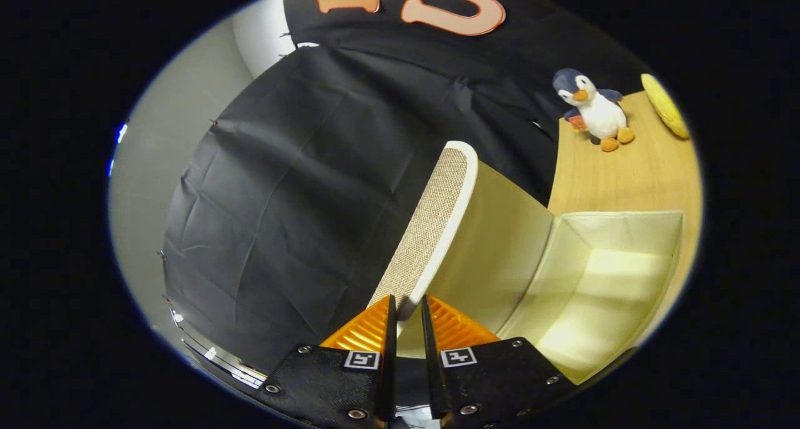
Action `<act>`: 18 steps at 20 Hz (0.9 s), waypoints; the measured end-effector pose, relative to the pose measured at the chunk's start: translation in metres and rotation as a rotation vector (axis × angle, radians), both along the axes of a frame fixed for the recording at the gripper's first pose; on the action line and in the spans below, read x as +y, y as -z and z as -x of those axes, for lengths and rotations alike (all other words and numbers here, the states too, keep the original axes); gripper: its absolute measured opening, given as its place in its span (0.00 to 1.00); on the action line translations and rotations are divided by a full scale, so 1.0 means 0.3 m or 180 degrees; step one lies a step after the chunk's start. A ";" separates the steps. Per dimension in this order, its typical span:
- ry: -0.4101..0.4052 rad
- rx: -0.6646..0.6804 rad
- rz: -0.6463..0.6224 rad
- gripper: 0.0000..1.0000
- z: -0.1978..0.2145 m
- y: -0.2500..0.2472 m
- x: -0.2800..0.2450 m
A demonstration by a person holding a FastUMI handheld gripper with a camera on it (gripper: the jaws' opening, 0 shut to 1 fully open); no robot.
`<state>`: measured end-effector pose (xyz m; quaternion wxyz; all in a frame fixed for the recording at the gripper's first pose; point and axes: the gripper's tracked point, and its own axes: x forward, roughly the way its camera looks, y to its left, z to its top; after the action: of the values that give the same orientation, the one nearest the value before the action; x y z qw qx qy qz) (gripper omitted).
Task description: Open the storage box then place both shoes into the box .Put the left shoe in first, then the right shoe, with the right side of both shoes facing outward in a uniform manner.
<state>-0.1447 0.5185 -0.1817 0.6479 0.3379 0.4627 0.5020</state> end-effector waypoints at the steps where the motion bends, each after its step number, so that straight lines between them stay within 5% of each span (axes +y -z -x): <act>1: -0.0035 -0.0052 0.0035 0.21 0.013 0.011 0.034; 2: -0.0066 -0.0092 0.0063 0.21 0.025 0.018 0.055; 7: -0.0230 -0.0291 0.0320 0.75 0.085 0.105 0.053; 9: -0.0171 -0.0465 0.0567 0.88 0.065 0.152 -0.024; 18: 0.0606 -0.0738 0.1690 0.97 -0.121 0.458 -0.620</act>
<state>-0.1083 0.3325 -0.3191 0.8061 0.1391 0.4670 0.3358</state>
